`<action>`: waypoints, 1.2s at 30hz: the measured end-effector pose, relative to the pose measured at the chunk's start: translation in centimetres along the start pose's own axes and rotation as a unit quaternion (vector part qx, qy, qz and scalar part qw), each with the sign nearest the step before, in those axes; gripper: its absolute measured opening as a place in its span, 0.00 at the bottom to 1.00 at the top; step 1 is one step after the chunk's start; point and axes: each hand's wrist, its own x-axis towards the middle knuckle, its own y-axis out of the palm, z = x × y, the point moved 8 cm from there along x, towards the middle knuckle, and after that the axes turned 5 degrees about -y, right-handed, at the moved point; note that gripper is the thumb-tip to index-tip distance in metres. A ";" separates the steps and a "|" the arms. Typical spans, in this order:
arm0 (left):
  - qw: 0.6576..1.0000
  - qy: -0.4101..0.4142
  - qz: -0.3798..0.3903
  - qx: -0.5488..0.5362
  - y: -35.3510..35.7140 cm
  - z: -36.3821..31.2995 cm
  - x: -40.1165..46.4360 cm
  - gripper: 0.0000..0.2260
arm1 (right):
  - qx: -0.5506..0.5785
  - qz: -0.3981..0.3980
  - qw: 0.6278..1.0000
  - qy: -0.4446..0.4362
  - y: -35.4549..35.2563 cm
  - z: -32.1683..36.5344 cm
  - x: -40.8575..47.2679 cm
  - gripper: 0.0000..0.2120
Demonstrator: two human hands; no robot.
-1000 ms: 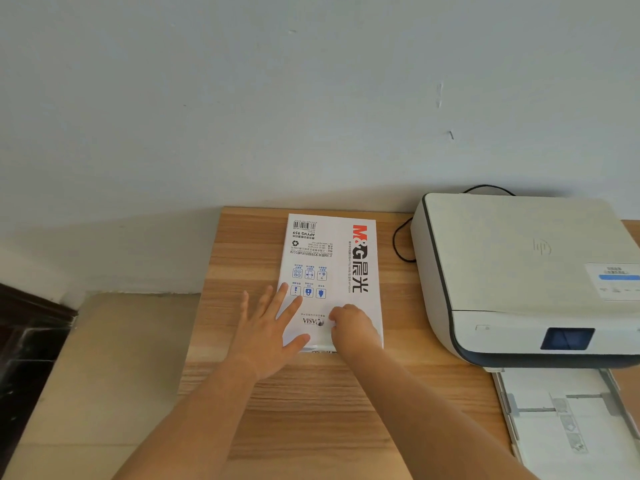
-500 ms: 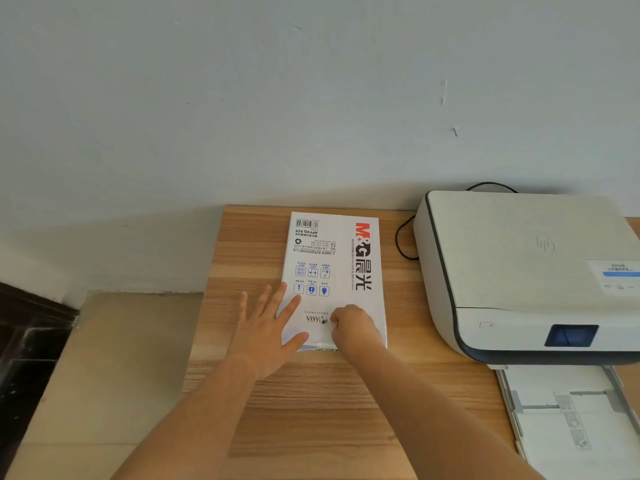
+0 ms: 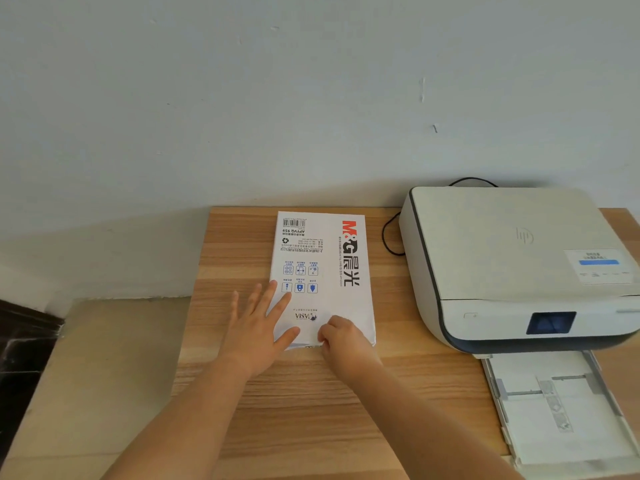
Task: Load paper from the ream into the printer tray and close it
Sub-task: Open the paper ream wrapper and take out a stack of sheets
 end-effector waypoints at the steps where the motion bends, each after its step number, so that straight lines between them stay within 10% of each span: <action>1: 1.000 0.002 -0.001 0.000 0.0 -0.2 0.1 0.39 | -0.005 0.009 1.000 -0.011 0.2 0.2 -0.3 0.10; 30: 1.000 0.012 0.008 0.017 0.6 -0.8 -0.2 0.35 | -0.105 0.108 0.987 -0.052 6.6 0.3 -7.4 0.13; 36: 1.000 0.025 0.005 0.011 0.5 -1.9 -0.1 0.35 | -0.023 -0.070 0.994 -0.084 2.1 -0.2 -7.0 0.05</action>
